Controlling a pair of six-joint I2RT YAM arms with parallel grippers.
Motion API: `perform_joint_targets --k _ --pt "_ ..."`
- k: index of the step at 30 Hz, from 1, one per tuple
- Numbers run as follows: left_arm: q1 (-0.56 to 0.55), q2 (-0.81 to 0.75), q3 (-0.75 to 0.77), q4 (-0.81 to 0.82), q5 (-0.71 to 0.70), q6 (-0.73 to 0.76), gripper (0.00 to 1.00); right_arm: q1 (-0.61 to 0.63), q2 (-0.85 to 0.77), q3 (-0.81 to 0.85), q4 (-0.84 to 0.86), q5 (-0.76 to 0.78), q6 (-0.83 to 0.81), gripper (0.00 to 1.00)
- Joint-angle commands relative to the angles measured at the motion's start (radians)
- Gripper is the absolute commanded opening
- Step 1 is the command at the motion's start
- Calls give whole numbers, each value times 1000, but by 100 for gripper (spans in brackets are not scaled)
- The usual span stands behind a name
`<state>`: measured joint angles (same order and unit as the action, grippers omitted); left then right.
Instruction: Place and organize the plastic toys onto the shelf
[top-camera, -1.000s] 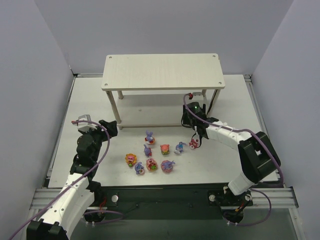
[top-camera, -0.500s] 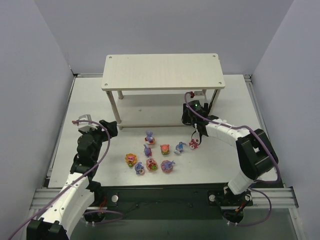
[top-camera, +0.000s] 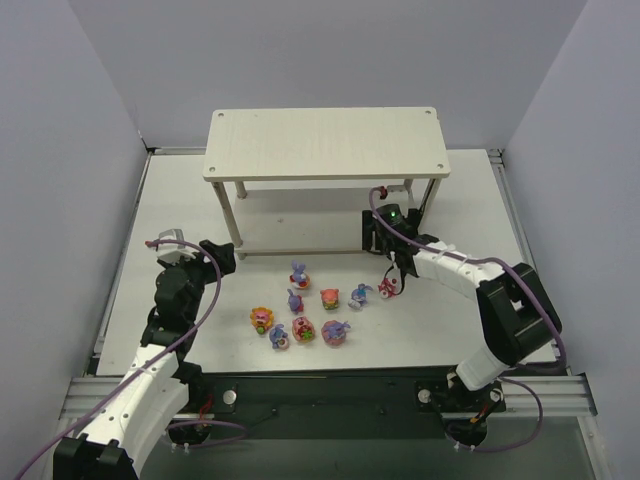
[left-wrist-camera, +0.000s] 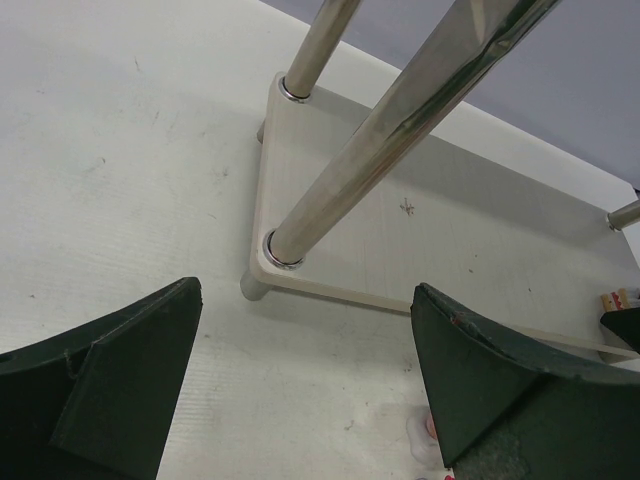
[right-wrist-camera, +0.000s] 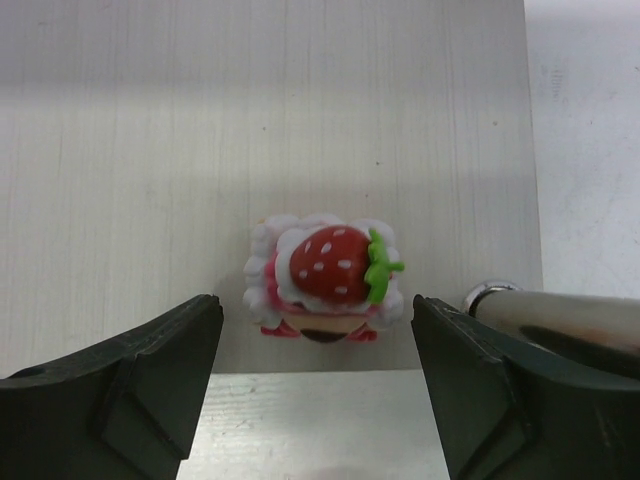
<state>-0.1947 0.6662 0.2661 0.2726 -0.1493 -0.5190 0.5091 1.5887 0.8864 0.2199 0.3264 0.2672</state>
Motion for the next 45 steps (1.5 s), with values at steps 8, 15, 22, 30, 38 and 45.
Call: perform_joint_targets --k 8,15,22,30,38,45 --pt "3 -13 36 30 8 4 96 136 -171 -47 -49 57 23 83" --pt "1 -5 39 19 5 -27 96 224 -314 -66 -264 165 128 84" --pt "3 4 45 -32 -47 -67 96 284 -597 -173 -364 -19 150 84" --pt "9 9 62 -50 -35 -72 96 434 -763 -274 -390 -122 165 84" --pt "9 4 64 -56 -32 -72 96 632 -652 -277 -419 69 268 84" --pt "12 0 64 -62 -35 -72 96 632 -630 -253 -559 364 533 82"
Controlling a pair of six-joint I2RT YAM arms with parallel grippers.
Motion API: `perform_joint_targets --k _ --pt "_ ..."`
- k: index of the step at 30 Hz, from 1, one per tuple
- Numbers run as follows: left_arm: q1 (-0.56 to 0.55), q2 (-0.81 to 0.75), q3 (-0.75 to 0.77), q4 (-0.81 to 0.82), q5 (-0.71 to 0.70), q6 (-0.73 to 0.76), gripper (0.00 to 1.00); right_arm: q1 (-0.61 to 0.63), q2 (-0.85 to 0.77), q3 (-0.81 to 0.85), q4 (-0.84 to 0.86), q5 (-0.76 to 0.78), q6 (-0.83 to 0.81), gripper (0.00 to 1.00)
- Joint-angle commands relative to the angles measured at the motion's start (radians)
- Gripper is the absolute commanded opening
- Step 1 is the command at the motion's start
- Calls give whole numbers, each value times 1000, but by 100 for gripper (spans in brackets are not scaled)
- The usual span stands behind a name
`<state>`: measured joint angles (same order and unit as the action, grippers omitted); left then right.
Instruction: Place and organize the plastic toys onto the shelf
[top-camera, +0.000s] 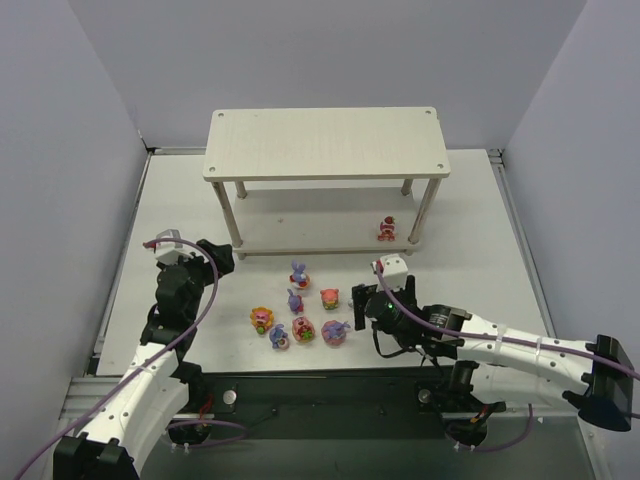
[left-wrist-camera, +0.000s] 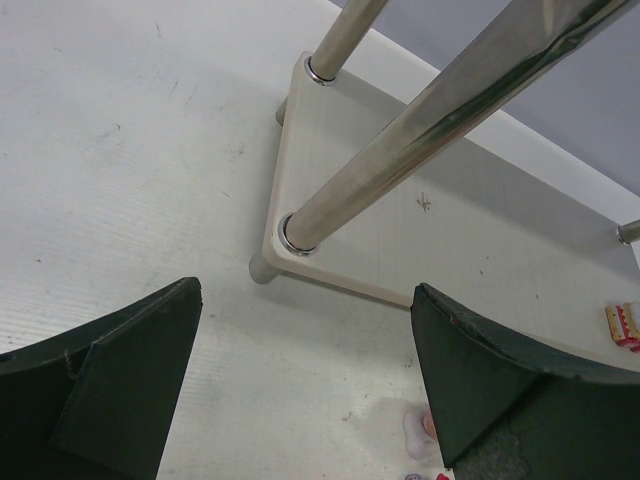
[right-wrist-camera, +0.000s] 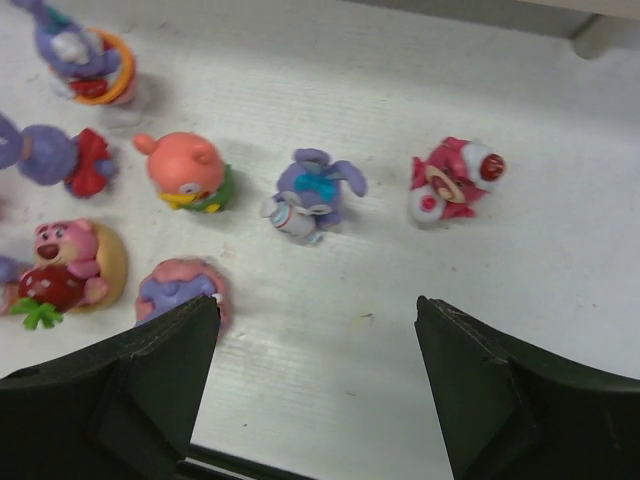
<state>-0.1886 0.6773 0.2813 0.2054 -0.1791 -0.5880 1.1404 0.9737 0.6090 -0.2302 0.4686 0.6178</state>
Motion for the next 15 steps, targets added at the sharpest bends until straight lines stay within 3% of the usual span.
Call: perform_joint_targets --k 1,8,10,15 --pt "6 -12 47 6 -5 -3 96 1 -33 26 -130 260 207 81" --pt "5 -4 44 12 -8 -6 96 -151 3 15 -212 252 466 79" --pt "5 -7 42 14 -8 -4 96 -220 55 20 -210 226 491 78" --pt "3 -15 41 11 -11 -3 96 -255 175 78 -166 225 467 78"
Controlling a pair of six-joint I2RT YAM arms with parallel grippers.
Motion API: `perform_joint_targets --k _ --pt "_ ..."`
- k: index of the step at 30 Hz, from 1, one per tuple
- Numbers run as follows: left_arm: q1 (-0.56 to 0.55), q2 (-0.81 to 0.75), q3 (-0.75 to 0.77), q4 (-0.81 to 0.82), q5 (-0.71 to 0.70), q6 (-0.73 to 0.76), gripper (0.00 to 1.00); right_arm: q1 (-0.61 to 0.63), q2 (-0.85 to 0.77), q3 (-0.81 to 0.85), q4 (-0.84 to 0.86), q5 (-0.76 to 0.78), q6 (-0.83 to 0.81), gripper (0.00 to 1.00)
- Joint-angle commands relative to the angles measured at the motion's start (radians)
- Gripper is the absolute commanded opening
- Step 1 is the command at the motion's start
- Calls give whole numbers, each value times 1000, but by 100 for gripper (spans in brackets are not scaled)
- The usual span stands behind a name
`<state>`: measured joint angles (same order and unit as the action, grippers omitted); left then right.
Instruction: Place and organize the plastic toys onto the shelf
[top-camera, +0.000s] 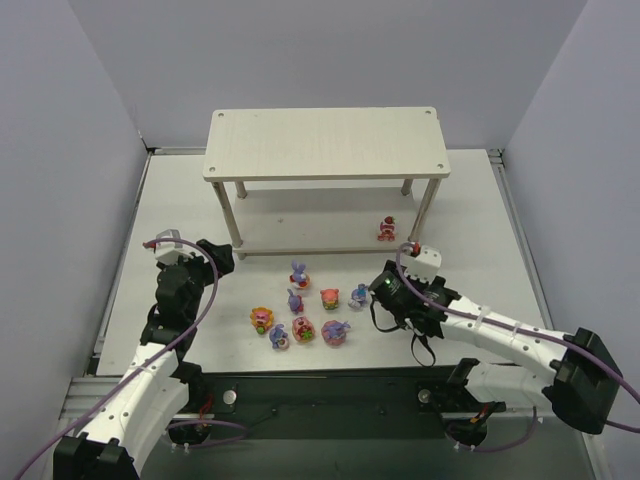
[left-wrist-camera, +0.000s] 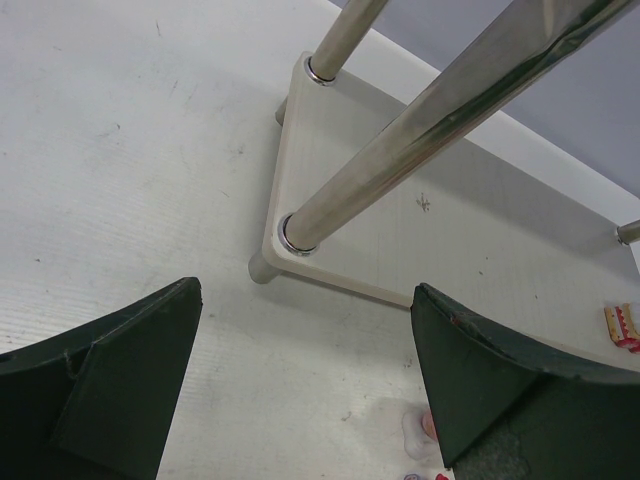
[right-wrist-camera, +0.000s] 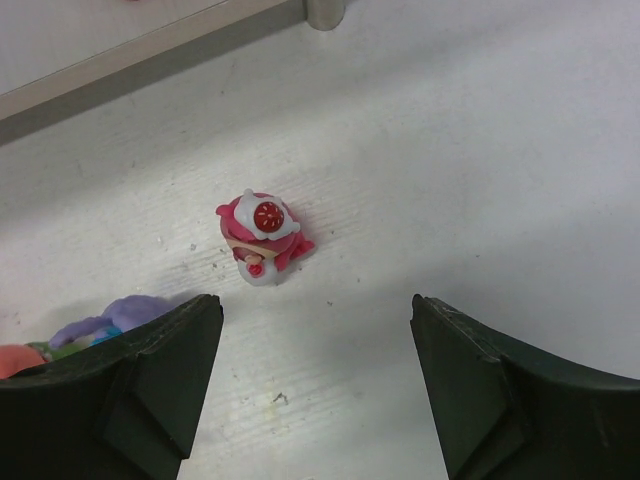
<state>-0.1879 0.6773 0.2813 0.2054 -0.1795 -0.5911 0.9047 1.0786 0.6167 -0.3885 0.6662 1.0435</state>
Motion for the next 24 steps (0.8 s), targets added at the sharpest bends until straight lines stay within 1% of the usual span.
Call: perform_joint_targets --k 1,6,12,24 --pt "2 -18 39 9 -11 1 96 -27 86 77 3 23 36 78" --pt "4 -27 39 -3 -20 5 96 -35 168 89 59 1 30 79" --pt "5 -25 36 -4 -21 7 96 -50 247 110 76 -5 47 78" --pt "2 -19 35 -3 -26 8 96 -73 331 153 91 6 59 69"
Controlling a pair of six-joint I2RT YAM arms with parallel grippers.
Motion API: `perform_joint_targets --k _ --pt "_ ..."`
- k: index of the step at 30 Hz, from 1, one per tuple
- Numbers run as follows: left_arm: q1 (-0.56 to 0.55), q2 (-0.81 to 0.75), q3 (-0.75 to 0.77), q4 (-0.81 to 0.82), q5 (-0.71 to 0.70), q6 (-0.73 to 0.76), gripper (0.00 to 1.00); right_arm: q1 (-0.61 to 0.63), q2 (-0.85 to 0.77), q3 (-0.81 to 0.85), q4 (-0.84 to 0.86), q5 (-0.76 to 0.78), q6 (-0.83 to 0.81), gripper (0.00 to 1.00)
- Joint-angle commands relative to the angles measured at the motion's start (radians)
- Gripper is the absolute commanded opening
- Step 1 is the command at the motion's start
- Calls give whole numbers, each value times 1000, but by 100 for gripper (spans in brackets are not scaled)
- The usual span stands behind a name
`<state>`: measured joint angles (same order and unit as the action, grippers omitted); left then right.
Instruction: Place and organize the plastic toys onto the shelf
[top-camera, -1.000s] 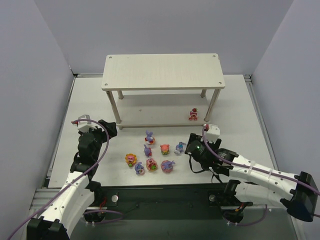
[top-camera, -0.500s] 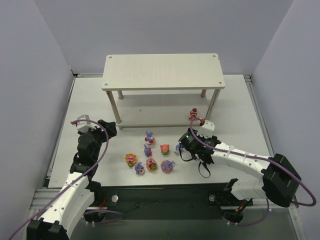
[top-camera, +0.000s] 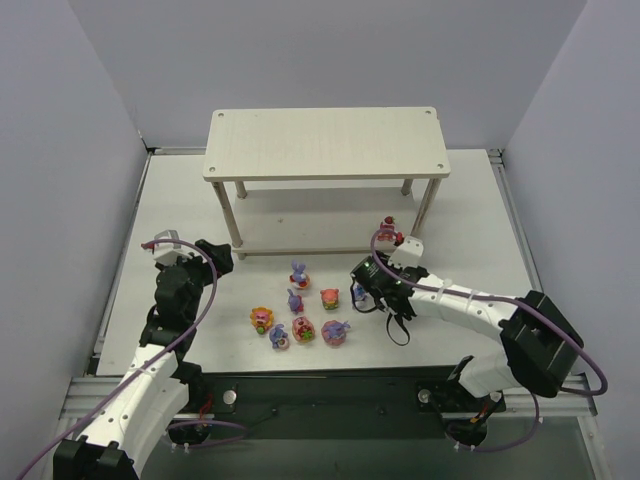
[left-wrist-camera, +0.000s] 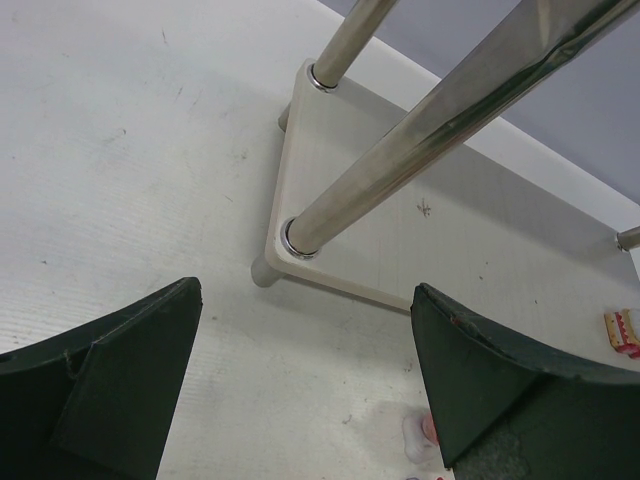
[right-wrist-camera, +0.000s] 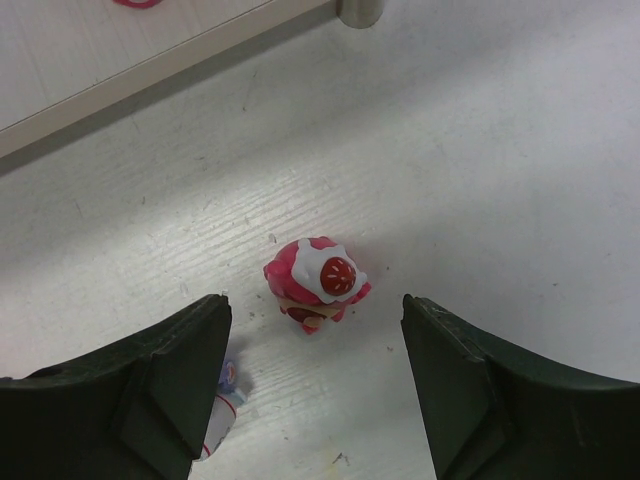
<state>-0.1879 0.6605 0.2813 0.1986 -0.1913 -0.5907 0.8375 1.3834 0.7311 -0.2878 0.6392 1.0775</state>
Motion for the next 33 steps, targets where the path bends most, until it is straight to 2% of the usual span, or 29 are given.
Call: perform_joint_targets --k 1,16,33 --pt "4 -4 35 5 -16 9 96 -6 31 40 -10 31 25 68" --pt "4 4 32 9 -16 9 96 -15 91 45 -17 73 38 55" --pt "5 16 35 12 -17 12 96 -26 144 67 12 82 19 49"
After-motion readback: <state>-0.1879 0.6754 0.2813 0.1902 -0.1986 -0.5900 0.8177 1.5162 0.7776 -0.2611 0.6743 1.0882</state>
